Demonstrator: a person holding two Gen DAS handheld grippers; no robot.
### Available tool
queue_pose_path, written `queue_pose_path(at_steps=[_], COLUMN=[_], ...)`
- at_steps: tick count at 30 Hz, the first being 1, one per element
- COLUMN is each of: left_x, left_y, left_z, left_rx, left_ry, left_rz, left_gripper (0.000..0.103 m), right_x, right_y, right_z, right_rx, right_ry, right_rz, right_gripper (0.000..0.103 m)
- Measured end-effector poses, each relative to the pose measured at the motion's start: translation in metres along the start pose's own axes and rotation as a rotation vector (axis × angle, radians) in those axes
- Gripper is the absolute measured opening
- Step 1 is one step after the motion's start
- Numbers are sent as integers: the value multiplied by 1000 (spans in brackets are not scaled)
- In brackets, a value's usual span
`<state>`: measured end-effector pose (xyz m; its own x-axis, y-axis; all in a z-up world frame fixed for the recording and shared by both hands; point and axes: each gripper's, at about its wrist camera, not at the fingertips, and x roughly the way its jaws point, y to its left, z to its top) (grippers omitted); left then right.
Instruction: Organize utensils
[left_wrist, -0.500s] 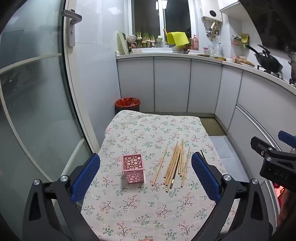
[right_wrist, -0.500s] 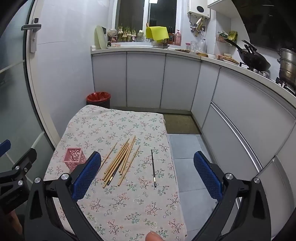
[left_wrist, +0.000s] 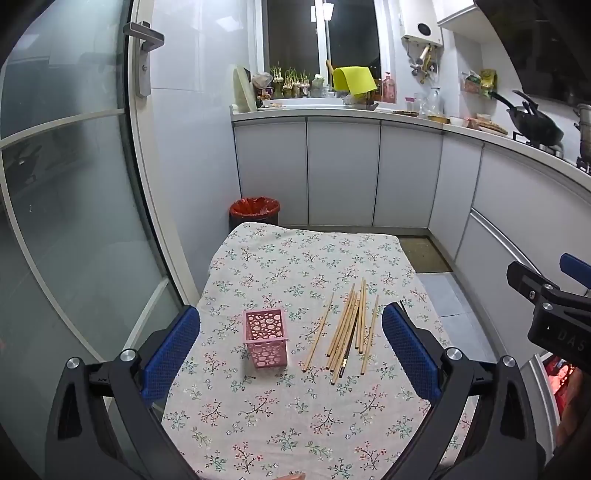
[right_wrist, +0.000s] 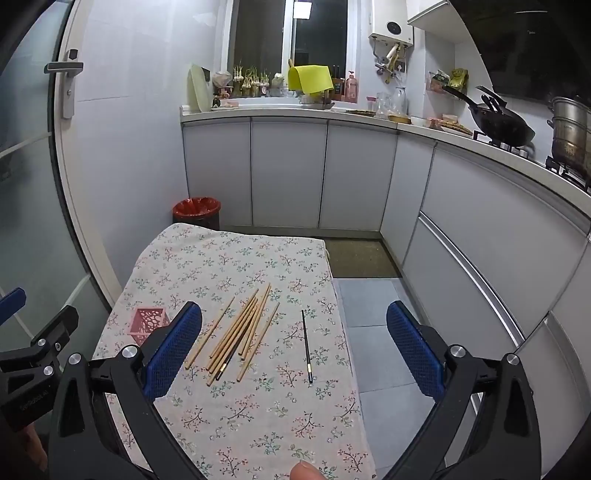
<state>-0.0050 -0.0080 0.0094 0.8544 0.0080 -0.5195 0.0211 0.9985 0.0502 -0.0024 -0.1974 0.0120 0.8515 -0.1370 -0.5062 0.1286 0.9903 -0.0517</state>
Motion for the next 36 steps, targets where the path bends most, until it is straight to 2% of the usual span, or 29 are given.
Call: queue_pose_path(at_steps=[17, 29, 36], left_x=[2, 12, 14], left_y=[10, 12, 20], left_z=[-2, -4, -4], left_rx=[-22, -50, -104], left_ry=[-18, -26, -96], left_rz=[-5, 4, 24], left_gripper=[96, 96, 96], right_x=[2, 4, 13], right_y=[-2, 1, 3], right_z=[-6, -9, -13], right_rx=[-15, 13, -11], right_ry=[-22, -100, -136], right_rz=[2, -7, -25], right_gripper=[96, 96, 96])
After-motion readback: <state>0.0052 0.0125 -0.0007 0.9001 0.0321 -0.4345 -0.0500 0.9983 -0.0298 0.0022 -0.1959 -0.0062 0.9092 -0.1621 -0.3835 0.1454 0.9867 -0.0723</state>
